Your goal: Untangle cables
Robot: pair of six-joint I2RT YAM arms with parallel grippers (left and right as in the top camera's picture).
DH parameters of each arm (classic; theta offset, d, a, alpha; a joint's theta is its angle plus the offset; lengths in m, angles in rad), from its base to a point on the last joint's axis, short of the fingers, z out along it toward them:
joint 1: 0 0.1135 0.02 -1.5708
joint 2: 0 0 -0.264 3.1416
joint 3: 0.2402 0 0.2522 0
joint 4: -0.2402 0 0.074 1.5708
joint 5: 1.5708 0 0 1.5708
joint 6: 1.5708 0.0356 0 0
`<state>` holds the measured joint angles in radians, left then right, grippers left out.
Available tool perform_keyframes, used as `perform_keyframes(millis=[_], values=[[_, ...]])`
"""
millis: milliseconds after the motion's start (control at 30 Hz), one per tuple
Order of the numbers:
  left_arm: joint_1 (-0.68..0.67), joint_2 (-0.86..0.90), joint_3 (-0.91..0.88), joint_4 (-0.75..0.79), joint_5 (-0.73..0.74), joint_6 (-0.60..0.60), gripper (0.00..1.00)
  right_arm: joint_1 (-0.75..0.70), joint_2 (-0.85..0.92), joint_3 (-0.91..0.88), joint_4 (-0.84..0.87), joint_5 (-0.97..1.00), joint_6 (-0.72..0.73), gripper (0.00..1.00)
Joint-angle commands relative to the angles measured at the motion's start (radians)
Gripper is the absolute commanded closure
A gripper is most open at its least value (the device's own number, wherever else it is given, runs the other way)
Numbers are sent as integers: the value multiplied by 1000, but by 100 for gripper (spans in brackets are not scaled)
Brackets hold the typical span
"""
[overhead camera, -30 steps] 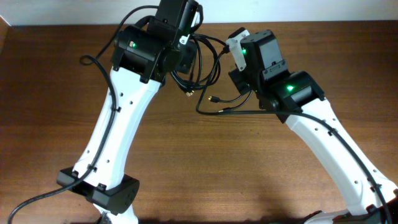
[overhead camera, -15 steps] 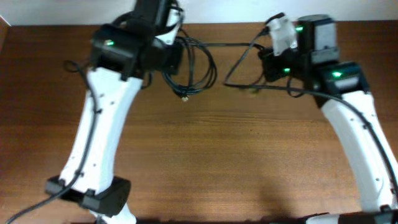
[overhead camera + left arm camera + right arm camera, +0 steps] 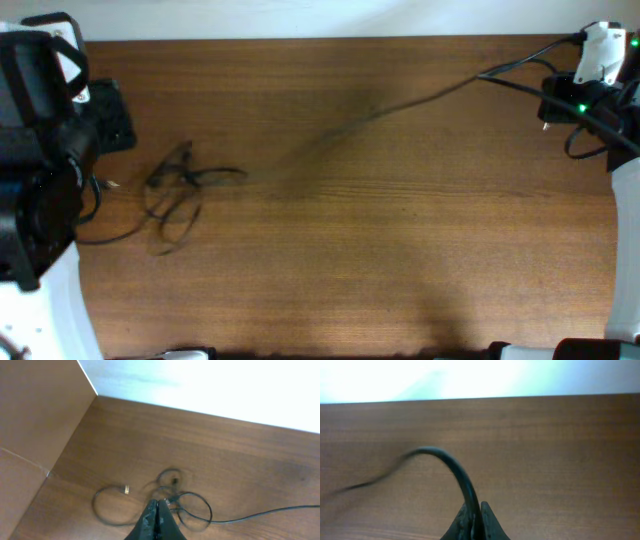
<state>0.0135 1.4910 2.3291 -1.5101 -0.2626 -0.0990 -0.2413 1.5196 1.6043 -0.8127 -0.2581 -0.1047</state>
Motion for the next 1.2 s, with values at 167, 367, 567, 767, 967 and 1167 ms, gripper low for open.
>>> perform_keyframes(millis=[167, 367, 567, 767, 967, 1167], values=[[1, 31, -4, -18, -82, -20, 87, -204, 1, 24, -15, -35, 36, 96], [0, 33, -4, 0, -39, -20, 84, -331, 1, 111, -79, -141, 40, 96], [-1, 87, -12, 3, 190, -5, 80, -233, 2, 129, -101, -150, 23, 96], [-128, 212, -156, 22, 385, 48, 62, -95, 2, 129, -89, -75, 23, 96], [-279, 291, -401, 179, 364, 85, 46, -25, 1, 129, -93, -40, 10, 79], [-293, 295, -664, 344, 319, 93, 45, -21, 1, 129, -93, -41, 5, 80]])
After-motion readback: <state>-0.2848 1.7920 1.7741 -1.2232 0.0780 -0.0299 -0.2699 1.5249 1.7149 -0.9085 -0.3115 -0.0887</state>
